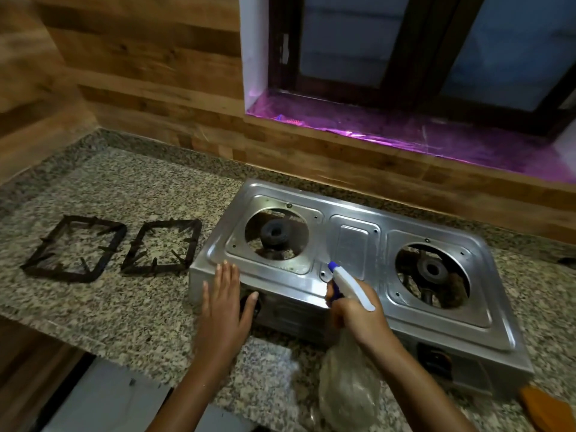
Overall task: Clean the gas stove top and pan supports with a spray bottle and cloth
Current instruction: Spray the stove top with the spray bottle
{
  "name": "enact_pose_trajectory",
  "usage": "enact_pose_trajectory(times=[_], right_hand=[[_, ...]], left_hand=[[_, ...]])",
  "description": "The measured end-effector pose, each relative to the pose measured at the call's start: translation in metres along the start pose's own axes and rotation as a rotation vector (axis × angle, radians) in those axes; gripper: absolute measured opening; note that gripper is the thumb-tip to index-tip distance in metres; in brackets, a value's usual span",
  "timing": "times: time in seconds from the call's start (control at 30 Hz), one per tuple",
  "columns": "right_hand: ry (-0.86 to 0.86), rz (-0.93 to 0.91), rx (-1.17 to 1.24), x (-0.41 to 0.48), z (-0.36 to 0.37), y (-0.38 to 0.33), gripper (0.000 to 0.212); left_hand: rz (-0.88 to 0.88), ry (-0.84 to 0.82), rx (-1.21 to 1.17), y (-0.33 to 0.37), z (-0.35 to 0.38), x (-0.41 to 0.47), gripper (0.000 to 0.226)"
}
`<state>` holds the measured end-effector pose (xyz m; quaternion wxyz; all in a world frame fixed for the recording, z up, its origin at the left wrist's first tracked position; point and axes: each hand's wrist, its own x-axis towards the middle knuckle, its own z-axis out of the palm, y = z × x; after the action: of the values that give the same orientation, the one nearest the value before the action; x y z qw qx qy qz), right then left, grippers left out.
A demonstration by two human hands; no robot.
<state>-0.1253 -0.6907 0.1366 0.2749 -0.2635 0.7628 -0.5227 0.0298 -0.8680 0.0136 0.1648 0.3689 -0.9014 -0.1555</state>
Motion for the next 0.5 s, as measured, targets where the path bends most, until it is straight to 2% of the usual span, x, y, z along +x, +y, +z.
enact_pose_trajectory(times=[0.03,0.17,0.23,0.33,0.43,0.5], right_hand=[[0.019,0.012,0.023,-0.001,-0.002,0.002,0.009],[0.063,0.048,0.040,-0.005,-0.025,0.009,0.010],[0.122,0.071,0.040,-0.010,-0.039,0.017,0.023],[0.219,0.106,0.069,-0.021,-0.056,0.029,0.013],[0.314,0.166,0.123,-0.034,-0.080,0.043,0.015],[0.366,0.201,0.131,-0.043,-0.097,0.049,0.010]], left_hand=[[0.014,-0.004,0.001,0.003,0.001,0.001,0.075],[0.103,-0.019,-0.009,0.022,0.007,0.004,0.075],[0.151,-0.032,-0.013,0.034,0.012,0.005,0.073],[0.235,-0.043,-0.012,0.054,0.022,0.007,0.070],[0.318,-0.075,-0.002,0.079,0.033,0.008,0.068],[0.382,-0.102,0.012,0.095,0.040,0.009,0.067]])
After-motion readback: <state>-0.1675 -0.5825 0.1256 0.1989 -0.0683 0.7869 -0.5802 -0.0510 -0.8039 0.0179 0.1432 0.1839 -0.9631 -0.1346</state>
